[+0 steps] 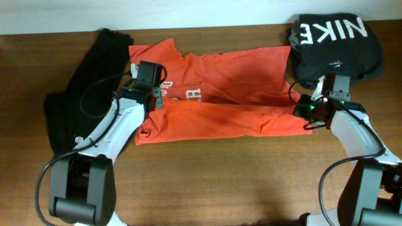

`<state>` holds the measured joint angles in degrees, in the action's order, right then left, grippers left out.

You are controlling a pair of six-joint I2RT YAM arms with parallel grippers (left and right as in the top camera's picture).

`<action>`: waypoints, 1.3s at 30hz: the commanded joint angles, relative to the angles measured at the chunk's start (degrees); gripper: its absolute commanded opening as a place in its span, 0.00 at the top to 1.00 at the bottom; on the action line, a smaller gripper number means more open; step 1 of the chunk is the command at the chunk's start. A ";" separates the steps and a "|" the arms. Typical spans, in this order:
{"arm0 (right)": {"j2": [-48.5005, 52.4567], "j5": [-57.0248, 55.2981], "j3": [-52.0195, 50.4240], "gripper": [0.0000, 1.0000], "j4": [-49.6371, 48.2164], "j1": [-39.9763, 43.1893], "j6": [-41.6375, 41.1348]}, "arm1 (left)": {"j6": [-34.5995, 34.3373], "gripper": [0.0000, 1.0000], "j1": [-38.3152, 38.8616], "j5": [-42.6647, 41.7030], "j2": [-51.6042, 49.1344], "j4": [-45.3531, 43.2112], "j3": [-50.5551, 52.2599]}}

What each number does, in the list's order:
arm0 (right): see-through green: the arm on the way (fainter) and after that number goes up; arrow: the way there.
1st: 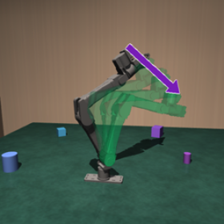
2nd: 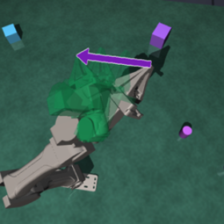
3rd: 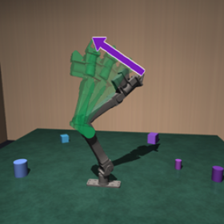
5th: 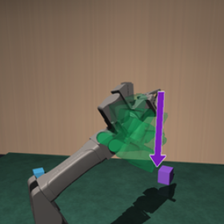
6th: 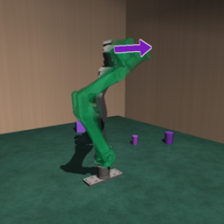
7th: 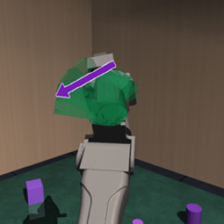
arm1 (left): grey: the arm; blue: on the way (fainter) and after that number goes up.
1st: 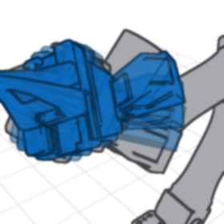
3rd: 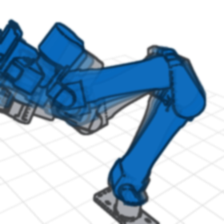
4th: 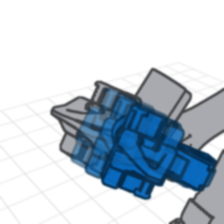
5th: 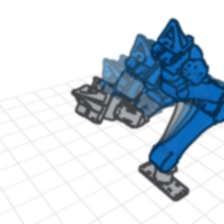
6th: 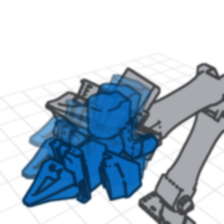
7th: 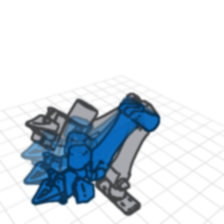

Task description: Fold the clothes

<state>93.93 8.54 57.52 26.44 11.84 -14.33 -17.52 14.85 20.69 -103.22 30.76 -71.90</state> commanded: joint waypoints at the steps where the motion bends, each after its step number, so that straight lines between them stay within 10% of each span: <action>1: 0.22 -0.11 0.90 0.96 -1.20 -0.24 0.61 | 0.50 0.99 -0.44 1.62 -1.05 -1.03 -0.63; 5: 0.22 -0.13 0.90 0.95 -2.05 -0.24 0.61 | 0.50 0.99 -0.44 1.64 -1.05 -2.08 -0.63; 8: 0.22 -0.15 0.90 0.36 -2.16 -0.24 2.14 | 0.52 0.75 -0.46 1.68 -1.05 -1.97 -0.63; 11: 0.09 -0.09 1.03 0.24 -1.33 -0.17 2.10 | 0.52 0.53 -0.52 3.26 -1.05 -1.77 -0.63; 15: -1.27 -0.09 4.83 0.21 4.76 -0.17 2.60 | 0.74 0.43 -2.67 2.21 -0.72 -1.07 -1.68; 21: -1.70 0.33 27.80 0.17 30.21 -0.50 8.70 | 11.72 0.23 -8.59 -21.66 -0.55 13.86 -17.31; 39: 15.15 -0.11 58.16 0.14 41.13 -6.95 14.16 | 16.57 0.23 -13.18 -30.42 -35.47 29.79 -75.10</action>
<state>106.45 8.49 113.51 66.96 5.61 -1.17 -1.06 4.32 -6.72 -132.55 60.47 -137.86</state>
